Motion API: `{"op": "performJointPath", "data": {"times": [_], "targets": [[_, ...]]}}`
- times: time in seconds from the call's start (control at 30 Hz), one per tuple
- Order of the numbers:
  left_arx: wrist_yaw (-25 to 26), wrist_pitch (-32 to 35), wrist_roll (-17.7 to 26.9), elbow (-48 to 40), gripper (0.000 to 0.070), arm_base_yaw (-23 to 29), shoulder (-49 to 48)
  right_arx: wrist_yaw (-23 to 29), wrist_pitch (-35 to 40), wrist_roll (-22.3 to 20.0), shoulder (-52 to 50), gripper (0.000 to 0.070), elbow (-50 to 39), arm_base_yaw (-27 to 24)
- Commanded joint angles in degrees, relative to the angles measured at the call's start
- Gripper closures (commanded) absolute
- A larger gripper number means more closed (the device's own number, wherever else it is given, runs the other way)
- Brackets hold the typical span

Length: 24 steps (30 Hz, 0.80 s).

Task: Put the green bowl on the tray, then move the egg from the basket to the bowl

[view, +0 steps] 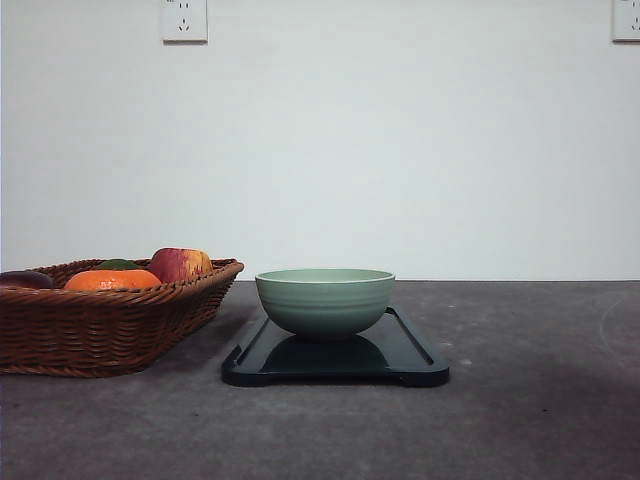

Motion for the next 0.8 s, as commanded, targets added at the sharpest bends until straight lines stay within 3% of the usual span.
{"op": "performJointPath", "data": {"times": [0.0,0.77], "targets": [[0.1,0.6,0.7,-1.1,0.0700,0.1,0.0,0.0,0.6,0.8,0.0,0.0682,-0.2,0.0],[0.1,0.6,0.7,-1.1,0.0700,0.1,0.0,0.0,0.6,0.8,0.0,0.0682,-0.2,0.0]]}}
